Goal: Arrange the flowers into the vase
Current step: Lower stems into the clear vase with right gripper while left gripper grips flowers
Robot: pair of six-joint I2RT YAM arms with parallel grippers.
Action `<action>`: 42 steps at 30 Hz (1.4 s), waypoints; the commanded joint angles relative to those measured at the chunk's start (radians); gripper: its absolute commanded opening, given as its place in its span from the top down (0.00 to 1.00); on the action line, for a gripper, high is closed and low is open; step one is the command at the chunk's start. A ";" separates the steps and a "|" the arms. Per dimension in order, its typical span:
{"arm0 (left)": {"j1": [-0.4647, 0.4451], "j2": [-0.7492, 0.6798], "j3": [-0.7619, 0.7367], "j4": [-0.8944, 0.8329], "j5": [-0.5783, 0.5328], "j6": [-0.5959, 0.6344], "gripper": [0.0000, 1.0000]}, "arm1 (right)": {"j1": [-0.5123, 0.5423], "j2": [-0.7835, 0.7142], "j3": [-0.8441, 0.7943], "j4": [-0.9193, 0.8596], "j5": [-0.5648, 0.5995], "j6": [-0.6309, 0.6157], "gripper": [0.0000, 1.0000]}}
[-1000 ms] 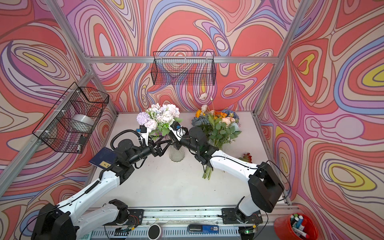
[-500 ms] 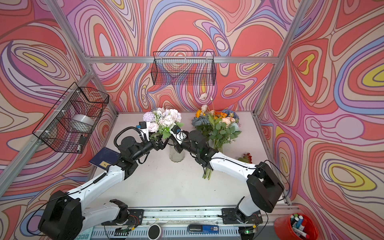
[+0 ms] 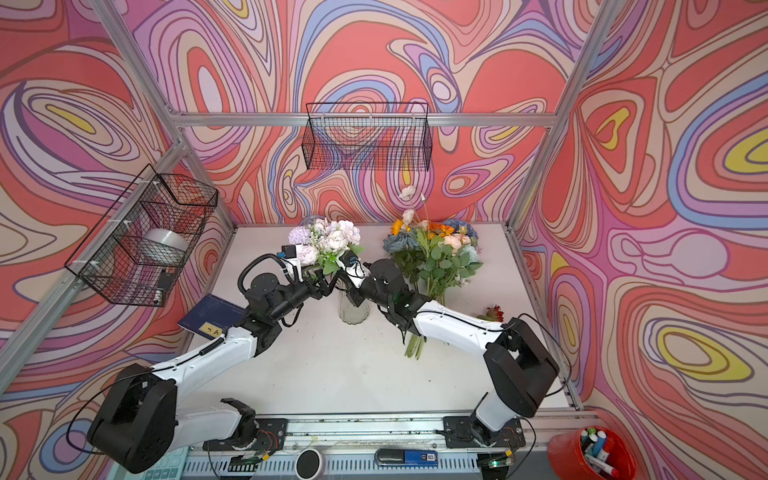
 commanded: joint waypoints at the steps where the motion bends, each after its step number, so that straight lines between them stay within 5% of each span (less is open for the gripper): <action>1: 0.003 0.025 -0.023 0.057 -0.041 -0.025 0.20 | 0.016 0.010 0.025 -0.059 -0.010 0.010 0.93; 9: -0.002 0.033 -0.034 0.048 -0.053 -0.011 0.20 | 0.016 0.002 0.043 -0.094 -0.024 0.032 0.75; 27: -0.008 0.066 0.005 -0.015 -0.032 0.012 0.18 | 0.016 -0.055 0.009 -0.058 0.037 0.043 0.77; 35: -0.008 0.034 0.056 -0.124 0.067 0.128 0.00 | 0.013 -0.089 0.041 -0.085 0.087 -0.073 0.77; 42: -0.008 0.013 0.097 -0.242 0.089 0.214 0.00 | 0.008 -0.075 0.089 -0.123 0.065 -0.181 0.79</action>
